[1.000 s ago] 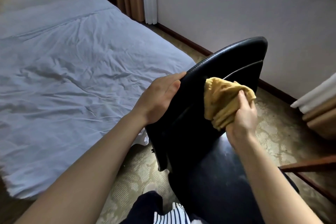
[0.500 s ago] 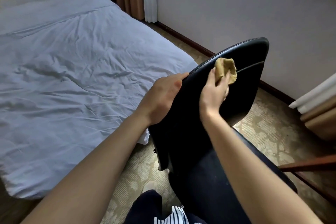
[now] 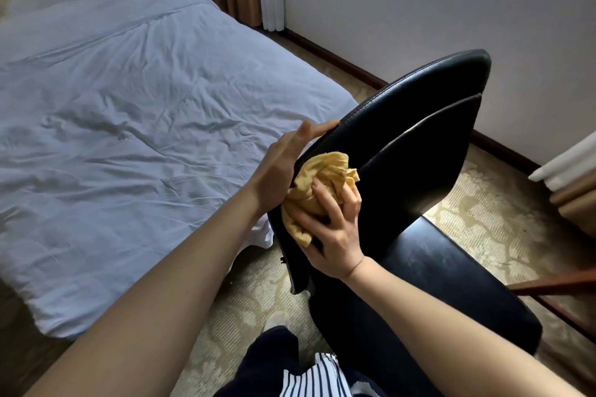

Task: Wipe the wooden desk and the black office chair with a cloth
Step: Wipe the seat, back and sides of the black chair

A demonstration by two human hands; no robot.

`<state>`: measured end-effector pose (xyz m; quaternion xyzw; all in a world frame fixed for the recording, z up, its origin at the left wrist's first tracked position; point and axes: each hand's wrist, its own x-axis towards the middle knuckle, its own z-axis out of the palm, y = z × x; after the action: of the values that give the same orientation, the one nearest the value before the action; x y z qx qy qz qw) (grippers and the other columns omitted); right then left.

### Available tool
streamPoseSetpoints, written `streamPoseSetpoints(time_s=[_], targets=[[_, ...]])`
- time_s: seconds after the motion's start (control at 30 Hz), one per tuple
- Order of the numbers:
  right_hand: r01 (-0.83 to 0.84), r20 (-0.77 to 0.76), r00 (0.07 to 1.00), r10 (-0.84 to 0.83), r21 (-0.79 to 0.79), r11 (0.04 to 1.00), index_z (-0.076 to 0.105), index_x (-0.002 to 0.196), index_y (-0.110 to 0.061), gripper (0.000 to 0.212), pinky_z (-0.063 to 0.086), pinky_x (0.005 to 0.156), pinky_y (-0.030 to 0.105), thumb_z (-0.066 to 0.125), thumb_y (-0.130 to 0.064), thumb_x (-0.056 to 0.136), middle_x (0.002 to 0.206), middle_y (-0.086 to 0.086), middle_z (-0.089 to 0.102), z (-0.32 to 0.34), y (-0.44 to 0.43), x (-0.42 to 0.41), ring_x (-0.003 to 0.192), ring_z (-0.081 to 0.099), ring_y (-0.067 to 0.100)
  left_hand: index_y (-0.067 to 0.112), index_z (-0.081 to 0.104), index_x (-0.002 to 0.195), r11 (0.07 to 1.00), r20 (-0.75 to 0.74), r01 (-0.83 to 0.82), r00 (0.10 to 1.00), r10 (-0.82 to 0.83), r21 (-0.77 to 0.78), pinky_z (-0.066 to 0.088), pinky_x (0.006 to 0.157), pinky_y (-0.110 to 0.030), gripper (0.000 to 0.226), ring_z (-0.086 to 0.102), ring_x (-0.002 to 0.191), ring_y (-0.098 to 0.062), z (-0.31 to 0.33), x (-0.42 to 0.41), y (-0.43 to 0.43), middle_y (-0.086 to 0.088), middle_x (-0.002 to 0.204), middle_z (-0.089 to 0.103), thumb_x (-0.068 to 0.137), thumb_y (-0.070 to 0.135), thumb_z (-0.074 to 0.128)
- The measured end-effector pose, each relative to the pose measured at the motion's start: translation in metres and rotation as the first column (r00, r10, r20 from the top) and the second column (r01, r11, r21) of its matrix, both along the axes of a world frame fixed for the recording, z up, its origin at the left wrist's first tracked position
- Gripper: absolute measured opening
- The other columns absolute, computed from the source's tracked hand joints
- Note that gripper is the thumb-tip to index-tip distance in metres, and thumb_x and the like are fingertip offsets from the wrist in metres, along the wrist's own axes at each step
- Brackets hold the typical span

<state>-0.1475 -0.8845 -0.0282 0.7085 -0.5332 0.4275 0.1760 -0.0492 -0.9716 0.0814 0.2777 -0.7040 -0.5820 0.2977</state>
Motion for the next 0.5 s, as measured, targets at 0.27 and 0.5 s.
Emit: streamPoseSetpoints(time_s=[0.27, 0.5], targets=[[-0.322, -0.593, 0.75, 0.291, 0.056, 0.945, 0.053, 0.124, -0.043, 0.032, 0.036, 0.102, 0.047, 0.054, -0.035, 0.093, 0.137, -0.013, 0.051, -0.005, 0.003, -0.078, 0.125, 0.042, 0.024, 0.027, 0.055, 0.128, 0.994, 0.06, 0.01, 0.998, -0.004, -0.107, 0.035, 0.106, -0.023, 0.046, 0.05, 0.123, -0.001, 0.001, -0.001, 0.002, 0.015, 0.127, 0.059, 0.099, 0.041, 0.021], [-0.188, -0.533, 0.826, 0.182, 0.045, 0.981, 0.057, 0.125, -0.041, 0.036, 0.038, 0.104, 0.045, 0.058, -0.026, 0.092, 0.137, -0.007, 0.045, 0.004, -0.001, -0.128, 0.12, 0.045, 0.024, 0.031, 0.055, 0.13, 0.98, 0.094, 0.005, 0.995, 0.014, -0.2, 0.036, 0.108, -0.042, 0.045, 0.051, 0.124, -0.006, 0.001, 0.0, 0.006, 0.013, 0.129, 0.059, 0.099, 0.042, 0.025]])
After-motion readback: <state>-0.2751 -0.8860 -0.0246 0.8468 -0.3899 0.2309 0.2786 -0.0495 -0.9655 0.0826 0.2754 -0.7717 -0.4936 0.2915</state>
